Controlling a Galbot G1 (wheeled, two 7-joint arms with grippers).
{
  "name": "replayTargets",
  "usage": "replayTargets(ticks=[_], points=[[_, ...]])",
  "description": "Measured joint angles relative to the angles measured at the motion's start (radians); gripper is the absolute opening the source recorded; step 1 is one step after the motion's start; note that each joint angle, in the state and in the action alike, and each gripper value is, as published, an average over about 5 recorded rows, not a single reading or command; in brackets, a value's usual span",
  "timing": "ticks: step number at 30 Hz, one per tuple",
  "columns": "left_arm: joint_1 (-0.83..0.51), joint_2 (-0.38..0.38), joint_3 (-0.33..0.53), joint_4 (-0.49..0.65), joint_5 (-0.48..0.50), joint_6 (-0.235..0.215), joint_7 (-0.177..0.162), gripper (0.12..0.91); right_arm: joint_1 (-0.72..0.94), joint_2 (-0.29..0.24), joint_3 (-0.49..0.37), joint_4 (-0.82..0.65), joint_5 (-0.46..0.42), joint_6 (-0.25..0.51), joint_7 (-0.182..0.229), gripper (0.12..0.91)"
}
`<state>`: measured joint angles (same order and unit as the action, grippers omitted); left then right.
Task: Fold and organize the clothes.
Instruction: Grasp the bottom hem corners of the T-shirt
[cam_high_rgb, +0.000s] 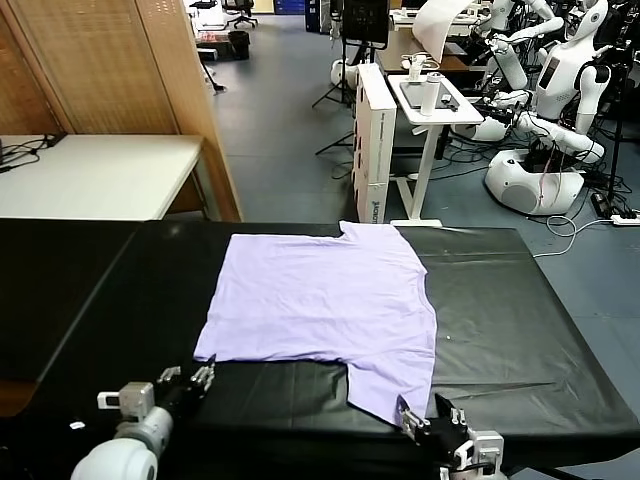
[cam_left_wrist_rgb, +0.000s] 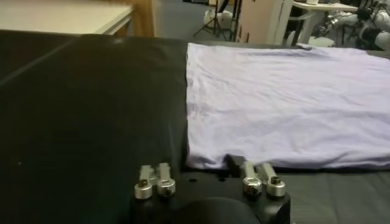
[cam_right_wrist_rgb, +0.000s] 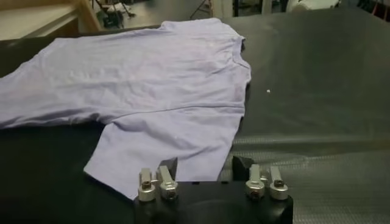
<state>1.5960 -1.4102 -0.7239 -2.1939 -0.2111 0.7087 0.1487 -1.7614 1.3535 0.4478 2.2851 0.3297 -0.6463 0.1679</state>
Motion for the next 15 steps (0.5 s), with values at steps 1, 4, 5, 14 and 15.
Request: replayTargets(ticks=[1,4,5,14,15], points=[[0.007,0.002,-0.003,-0.01,0.008,0.012,0.006,0.372,-0.001,0.0,0.0,0.001,-0.001,0.0,-0.001,0.33],[0.031,0.011,-0.009,-0.048,0.044,0.028,0.031,0.29,-0.007,0.0,0.0,0.006,-0.001,-0.001,-0.004,0.187],[0.041,0.015,-0.01,-0.063,0.057,0.028,0.04,0.268,-0.009,0.0,0.0,0.009,-0.001,-0.001,-0.004,0.167],[0.136,0.044,-0.027,-0.181,0.178,0.028,0.101,0.209,-0.028,-0.007,0.019,0.035,0.001,-0.009,-0.006,0.14],[0.143,0.044,-0.028,-0.191,0.179,0.028,0.103,0.208,-0.03,-0.008,0.022,0.038,0.001,-0.009,-0.006,0.14]])
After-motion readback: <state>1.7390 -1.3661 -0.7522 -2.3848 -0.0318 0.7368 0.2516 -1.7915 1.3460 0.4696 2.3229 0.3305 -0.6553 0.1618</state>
